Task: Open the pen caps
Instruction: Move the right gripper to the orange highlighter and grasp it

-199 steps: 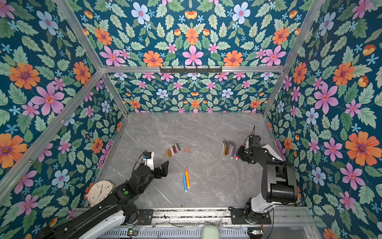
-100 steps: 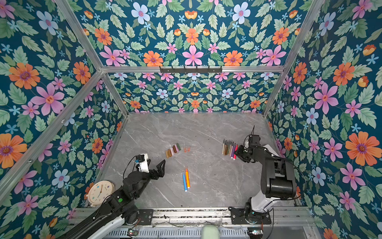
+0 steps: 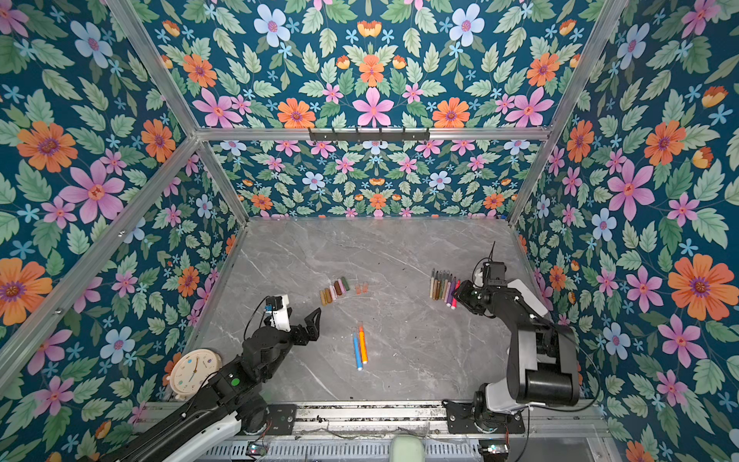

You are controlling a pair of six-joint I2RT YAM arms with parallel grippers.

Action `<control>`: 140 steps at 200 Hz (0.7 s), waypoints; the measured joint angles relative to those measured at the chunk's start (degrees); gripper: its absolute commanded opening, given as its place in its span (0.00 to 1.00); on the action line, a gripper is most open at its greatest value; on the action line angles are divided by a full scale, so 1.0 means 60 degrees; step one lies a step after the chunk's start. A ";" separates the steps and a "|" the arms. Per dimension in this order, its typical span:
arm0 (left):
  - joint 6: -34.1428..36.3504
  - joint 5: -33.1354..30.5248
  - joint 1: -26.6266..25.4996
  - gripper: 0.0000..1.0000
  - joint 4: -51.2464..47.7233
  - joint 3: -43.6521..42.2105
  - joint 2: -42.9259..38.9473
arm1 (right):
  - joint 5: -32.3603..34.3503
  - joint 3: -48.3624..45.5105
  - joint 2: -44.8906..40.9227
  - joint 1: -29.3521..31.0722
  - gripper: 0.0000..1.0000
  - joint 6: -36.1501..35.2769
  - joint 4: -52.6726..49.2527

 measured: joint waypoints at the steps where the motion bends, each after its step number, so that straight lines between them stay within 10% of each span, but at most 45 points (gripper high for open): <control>1: -0.0004 -0.0011 0.0000 1.00 -0.0004 0.0000 0.0000 | 0.0007 -0.0011 -0.0036 0.0040 0.42 0.0004 -0.0015; 70: -0.0317 -0.0943 0.0000 1.00 -0.0379 0.0015 -0.0288 | 0.2670 0.0470 -0.0433 0.8910 0.38 0.1432 -0.0965; 140: -0.0455 -0.1228 0.0000 1.00 -0.0539 -0.0160 -0.0892 | 0.4339 0.2860 0.2612 1.1289 0.38 0.1974 -0.1920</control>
